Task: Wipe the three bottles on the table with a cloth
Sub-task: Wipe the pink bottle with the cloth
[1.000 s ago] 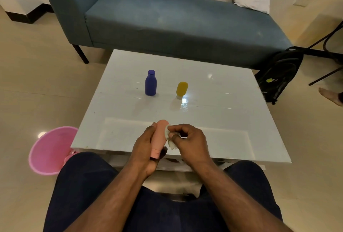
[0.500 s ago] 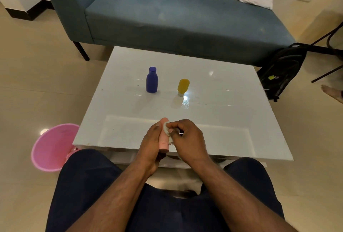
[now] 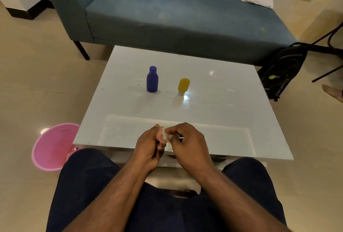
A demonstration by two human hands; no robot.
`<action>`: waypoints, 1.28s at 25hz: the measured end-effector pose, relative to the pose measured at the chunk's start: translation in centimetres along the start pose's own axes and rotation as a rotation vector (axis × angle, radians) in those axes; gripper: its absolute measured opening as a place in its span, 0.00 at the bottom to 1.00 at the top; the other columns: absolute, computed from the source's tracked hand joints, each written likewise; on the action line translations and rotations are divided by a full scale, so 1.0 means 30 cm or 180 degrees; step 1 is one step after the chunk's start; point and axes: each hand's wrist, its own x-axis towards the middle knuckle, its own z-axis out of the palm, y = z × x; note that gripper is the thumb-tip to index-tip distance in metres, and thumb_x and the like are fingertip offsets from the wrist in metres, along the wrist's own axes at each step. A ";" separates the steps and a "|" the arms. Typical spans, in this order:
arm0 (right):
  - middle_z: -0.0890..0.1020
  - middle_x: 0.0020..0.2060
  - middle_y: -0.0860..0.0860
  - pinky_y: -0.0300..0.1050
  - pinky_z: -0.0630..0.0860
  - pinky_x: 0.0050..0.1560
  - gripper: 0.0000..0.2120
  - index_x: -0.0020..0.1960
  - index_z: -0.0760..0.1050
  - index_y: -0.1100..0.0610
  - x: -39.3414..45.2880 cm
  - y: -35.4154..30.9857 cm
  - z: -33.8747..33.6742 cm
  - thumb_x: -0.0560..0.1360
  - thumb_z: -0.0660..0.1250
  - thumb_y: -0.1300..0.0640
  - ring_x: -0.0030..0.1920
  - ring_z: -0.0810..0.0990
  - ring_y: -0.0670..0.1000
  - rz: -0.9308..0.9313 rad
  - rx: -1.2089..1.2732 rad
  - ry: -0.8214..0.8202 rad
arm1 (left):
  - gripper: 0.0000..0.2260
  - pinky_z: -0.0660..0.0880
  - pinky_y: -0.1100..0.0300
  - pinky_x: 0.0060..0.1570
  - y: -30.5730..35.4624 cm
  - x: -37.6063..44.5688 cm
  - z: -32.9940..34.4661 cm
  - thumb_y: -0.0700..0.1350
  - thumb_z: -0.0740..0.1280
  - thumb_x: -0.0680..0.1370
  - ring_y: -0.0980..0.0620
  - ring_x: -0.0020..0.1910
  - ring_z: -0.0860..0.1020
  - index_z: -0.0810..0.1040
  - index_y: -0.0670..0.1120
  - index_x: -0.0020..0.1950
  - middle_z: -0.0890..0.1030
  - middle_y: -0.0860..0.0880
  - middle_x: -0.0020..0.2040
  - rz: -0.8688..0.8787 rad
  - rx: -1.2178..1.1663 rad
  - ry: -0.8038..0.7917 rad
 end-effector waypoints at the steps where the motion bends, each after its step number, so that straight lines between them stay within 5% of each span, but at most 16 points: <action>1: 0.79 0.45 0.44 0.30 0.72 0.48 0.08 0.49 0.82 0.54 -0.018 0.000 0.021 0.74 0.66 0.62 0.46 0.77 0.42 -0.0276 -0.0193 0.0065 | 0.12 0.70 0.68 0.20 -0.001 0.006 -0.004 0.48 0.66 0.83 0.54 0.25 0.71 0.79 0.39 0.52 0.79 0.45 0.33 -0.0066 -0.0068 0.0039; 9: 0.78 0.45 0.48 0.42 0.76 0.49 0.08 0.49 0.81 0.56 0.001 0.020 0.046 0.74 0.65 0.64 0.47 0.76 0.47 -0.0745 -0.0641 0.0176 | 0.14 0.75 0.66 0.22 -0.007 0.020 -0.022 0.47 0.69 0.81 0.53 0.25 0.76 0.79 0.35 0.53 0.79 0.42 0.32 -0.0283 -0.0330 0.0108; 12: 0.81 0.45 0.50 0.42 0.76 0.48 0.09 0.49 0.81 0.57 -0.026 0.024 0.057 0.71 0.66 0.65 0.47 0.76 0.49 -0.1098 -0.0808 0.0018 | 0.13 0.77 0.65 0.24 -0.007 0.028 -0.030 0.47 0.70 0.80 0.50 0.30 0.78 0.79 0.36 0.51 0.81 0.42 0.35 -0.0316 -0.0422 0.0115; 16: 0.80 0.45 0.49 0.43 0.76 0.50 0.09 0.49 0.81 0.56 0.030 0.032 0.038 0.73 0.64 0.64 0.47 0.76 0.47 -0.0638 -0.0697 0.0313 | 0.13 0.73 0.68 0.20 -0.001 0.019 -0.018 0.47 0.67 0.82 0.56 0.22 0.74 0.78 0.35 0.51 0.78 0.44 0.29 -0.0346 -0.0355 0.0091; 20: 0.80 0.45 0.50 0.39 0.75 0.48 0.10 0.49 0.80 0.57 -0.013 0.019 0.058 0.71 0.64 0.64 0.47 0.76 0.48 -0.1116 -0.0799 0.0053 | 0.14 0.76 0.67 0.23 0.000 0.012 -0.023 0.48 0.68 0.81 0.52 0.28 0.76 0.79 0.37 0.52 0.81 0.42 0.34 -0.0323 -0.0471 0.0054; 23: 0.80 0.44 0.42 0.29 0.71 0.46 0.09 0.46 0.81 0.51 0.043 0.032 0.028 0.74 0.66 0.64 0.46 0.77 0.39 -0.0032 0.0120 0.0422 | 0.13 0.77 0.65 0.25 0.004 -0.001 -0.001 0.47 0.63 0.84 0.53 0.27 0.78 0.78 0.37 0.58 0.83 0.41 0.37 -0.0252 -0.0503 -0.0114; 27: 0.80 0.44 0.39 0.28 0.73 0.47 0.08 0.46 0.81 0.48 0.014 0.023 0.021 0.74 0.68 0.61 0.48 0.77 0.37 0.0145 0.0341 0.0195 | 0.08 0.79 0.55 0.43 0.013 -0.014 -0.003 0.40 0.63 0.83 0.47 0.44 0.82 0.80 0.40 0.57 0.82 0.39 0.53 -0.0239 -0.0373 -0.0446; 32: 0.79 0.45 0.43 0.32 0.73 0.49 0.11 0.48 0.81 0.54 -0.044 0.014 0.067 0.73 0.66 0.67 0.48 0.76 0.42 -0.0479 -0.0133 -0.0205 | 0.17 0.81 0.49 0.49 0.013 -0.013 -0.012 0.50 0.60 0.85 0.43 0.62 0.81 0.79 0.43 0.66 0.83 0.44 0.64 -0.0383 -0.0497 -0.0574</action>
